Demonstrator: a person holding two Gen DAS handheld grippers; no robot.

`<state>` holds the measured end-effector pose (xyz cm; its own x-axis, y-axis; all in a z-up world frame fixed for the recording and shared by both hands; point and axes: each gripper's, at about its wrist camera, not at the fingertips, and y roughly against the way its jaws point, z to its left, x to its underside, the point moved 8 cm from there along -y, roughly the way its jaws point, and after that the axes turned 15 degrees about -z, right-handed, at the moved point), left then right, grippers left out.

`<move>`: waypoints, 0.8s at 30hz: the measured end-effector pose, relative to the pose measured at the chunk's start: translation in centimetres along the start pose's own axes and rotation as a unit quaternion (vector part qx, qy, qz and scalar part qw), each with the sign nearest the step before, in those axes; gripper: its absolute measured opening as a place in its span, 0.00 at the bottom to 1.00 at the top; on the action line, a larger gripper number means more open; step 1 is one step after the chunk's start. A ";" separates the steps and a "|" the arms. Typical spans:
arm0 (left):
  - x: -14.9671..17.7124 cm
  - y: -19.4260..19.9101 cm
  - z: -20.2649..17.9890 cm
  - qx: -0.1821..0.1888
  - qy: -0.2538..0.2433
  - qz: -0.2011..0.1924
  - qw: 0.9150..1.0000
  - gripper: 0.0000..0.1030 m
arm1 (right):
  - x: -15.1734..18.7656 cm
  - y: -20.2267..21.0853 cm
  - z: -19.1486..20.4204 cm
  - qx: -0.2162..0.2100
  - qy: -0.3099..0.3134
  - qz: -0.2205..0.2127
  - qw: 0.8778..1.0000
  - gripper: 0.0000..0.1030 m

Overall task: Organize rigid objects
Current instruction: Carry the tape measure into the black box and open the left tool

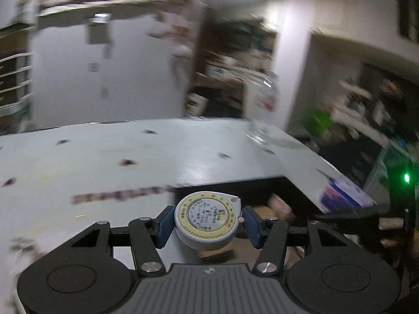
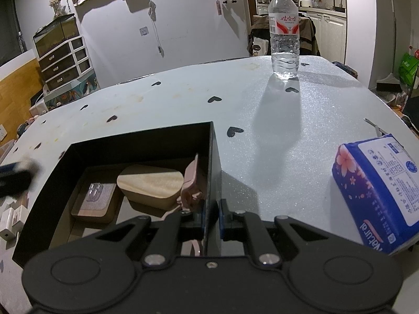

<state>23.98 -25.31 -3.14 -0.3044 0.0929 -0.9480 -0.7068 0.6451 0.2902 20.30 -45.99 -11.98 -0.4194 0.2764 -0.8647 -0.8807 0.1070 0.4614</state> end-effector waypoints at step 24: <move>5.5 -9.0 -5.6 0.074 -0.079 0.159 0.981 0.55 | 0.1 0.1 0.2 0.002 0.002 0.001 1.000 0.10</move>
<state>25.09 -34.87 -10.20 -0.3830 0.4162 -0.8246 -0.4877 0.6671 0.5632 20.23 -45.76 -11.96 -0.4210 0.2733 -0.8649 -0.8796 0.1098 0.4629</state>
